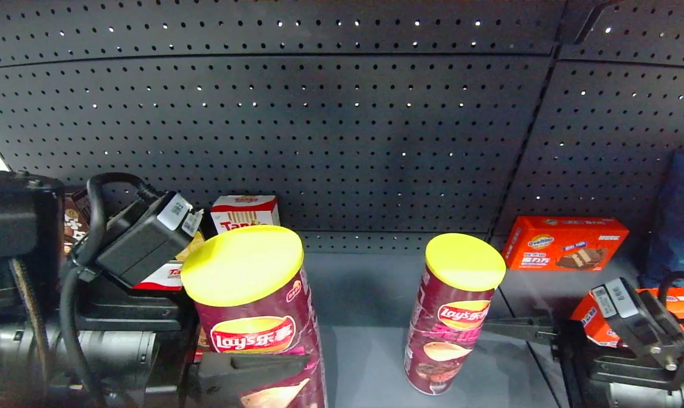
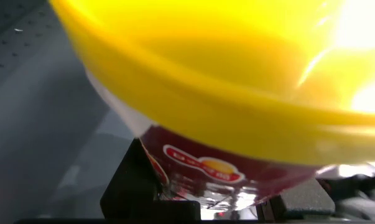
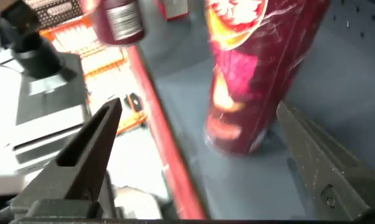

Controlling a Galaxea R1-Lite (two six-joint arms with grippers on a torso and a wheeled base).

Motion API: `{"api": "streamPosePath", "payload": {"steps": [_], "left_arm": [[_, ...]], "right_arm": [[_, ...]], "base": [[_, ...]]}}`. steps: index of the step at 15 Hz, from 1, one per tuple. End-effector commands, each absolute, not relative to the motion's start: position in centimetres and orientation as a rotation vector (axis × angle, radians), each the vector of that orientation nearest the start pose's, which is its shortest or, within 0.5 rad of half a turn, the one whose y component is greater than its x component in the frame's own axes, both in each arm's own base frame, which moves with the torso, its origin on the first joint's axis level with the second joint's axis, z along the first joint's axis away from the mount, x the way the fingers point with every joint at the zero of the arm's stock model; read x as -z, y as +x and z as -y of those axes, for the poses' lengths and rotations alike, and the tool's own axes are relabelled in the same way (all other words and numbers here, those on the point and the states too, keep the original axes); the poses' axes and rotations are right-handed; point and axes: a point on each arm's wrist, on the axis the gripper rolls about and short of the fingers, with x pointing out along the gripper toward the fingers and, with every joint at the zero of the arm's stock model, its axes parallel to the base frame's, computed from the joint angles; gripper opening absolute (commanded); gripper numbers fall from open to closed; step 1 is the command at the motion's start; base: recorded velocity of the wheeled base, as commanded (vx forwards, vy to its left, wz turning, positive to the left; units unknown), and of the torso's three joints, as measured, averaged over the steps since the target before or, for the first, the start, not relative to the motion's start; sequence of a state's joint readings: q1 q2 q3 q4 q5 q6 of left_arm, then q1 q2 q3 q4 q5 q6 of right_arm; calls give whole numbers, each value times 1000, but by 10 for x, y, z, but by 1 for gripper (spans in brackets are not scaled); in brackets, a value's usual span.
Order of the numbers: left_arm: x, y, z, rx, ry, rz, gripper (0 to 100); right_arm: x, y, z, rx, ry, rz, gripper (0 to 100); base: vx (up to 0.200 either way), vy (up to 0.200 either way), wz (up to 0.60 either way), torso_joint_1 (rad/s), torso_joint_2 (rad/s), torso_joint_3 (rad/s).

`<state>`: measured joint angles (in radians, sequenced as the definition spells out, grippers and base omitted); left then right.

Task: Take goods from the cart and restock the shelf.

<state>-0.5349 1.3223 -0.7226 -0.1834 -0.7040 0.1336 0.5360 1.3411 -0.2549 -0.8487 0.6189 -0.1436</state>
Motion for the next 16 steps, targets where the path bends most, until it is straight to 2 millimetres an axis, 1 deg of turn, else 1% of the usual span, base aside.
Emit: {"api": "streamPosePath", "payload": {"steps": [1,3,5,7,9,10,12,13,14,16], "left_arm": [[-216,171,131,1231,103,-368,0],[-215,176,135,1227,108,-376,0],[-217,190,144,1216,110,-383,0],[-215,199,148,1204,110,-403,0],[-212,217,149,1140,118,-409,0],[-212,221,150,1138,116,-409,0],[-207,237,159,1140,120,-408,0],[-209,249,164,1133,120,-369,0],[-209,256,167,1129,122,-355,0],[-201,276,177,1105,128,-365,0]], "right_arm": [[-183,105,-77,-1127,-120,-85,100],[-192,93,-69,-1120,-120,-72,100],[-201,86,-65,-1093,-89,-52,100],[-202,84,-63,-1082,-66,-54,100],[-203,81,-61,-1079,-62,-40,100],[-202,80,-61,-1079,-60,-43,100],[-202,80,-60,-1076,-40,-53,100],[-202,79,-60,-1075,-34,-53,100],[-202,79,-60,-1073,-33,-56,100],[-200,80,-60,-1074,-27,-67,100]], "base": [[0,0,0,0,0,0],[0,0,0,0,0,0],[0,0,0,0,0,0],[0,0,0,0,0,0],[0,0,0,0,0,0],[0,0,0,0,0,0],[0,0,0,0,0,0],[0,0,0,0,0,0],[0,0,0,0,0,0],[0,0,0,0,0,0]]}}
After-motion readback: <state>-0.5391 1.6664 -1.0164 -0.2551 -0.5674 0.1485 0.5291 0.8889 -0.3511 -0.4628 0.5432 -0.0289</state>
